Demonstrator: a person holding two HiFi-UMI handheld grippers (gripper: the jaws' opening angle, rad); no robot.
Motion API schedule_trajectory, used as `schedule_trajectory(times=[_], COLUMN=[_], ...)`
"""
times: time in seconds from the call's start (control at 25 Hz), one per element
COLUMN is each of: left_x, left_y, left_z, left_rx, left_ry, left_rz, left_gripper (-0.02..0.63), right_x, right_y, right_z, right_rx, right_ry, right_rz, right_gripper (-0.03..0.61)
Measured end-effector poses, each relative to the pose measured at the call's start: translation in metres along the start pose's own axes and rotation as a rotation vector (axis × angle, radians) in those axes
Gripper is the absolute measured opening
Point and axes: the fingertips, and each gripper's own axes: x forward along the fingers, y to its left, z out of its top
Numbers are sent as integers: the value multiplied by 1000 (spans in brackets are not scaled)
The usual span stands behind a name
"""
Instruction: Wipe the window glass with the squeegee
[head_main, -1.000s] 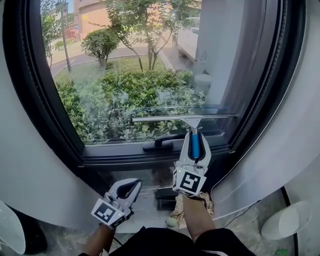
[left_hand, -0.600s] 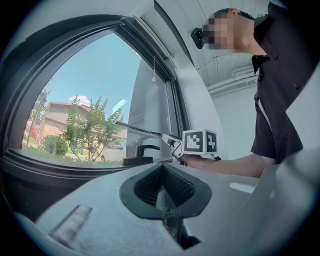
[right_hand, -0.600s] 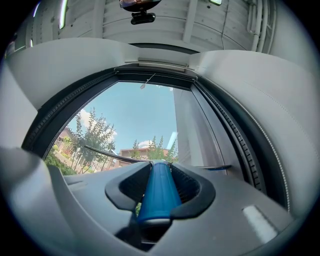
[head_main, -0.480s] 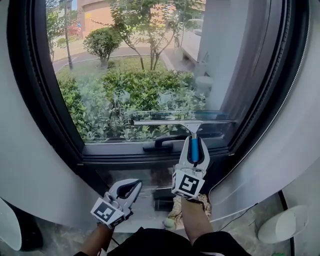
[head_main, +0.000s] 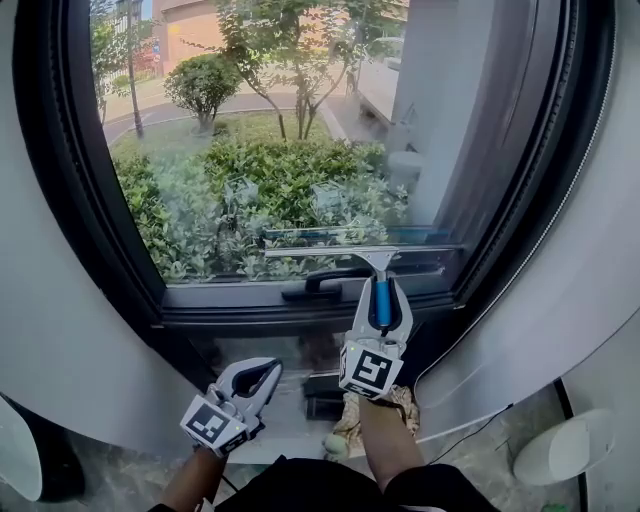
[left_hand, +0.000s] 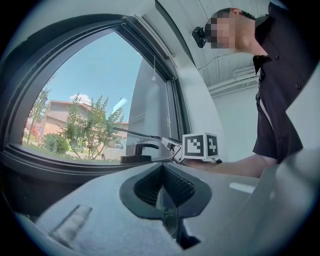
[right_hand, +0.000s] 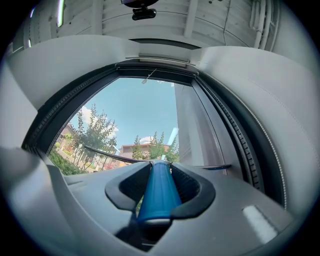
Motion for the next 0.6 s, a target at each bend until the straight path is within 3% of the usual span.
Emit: schedule_trajectory(times=[0.28, 0.6], left_x=[-4, -19], left_y=[-6, 5], left_z=[-2, 12], left_rx=[-7, 12], left_ry=[6, -24], left_rz=[12, 53], left_gripper=[-2, -2], right_x=[-3, 31], right_y=[-3, 0], right_z=[4, 127], right_rx=[5, -1], right_ry=[9, -284], right_rz=[10, -2], right_gripper=[135, 135])
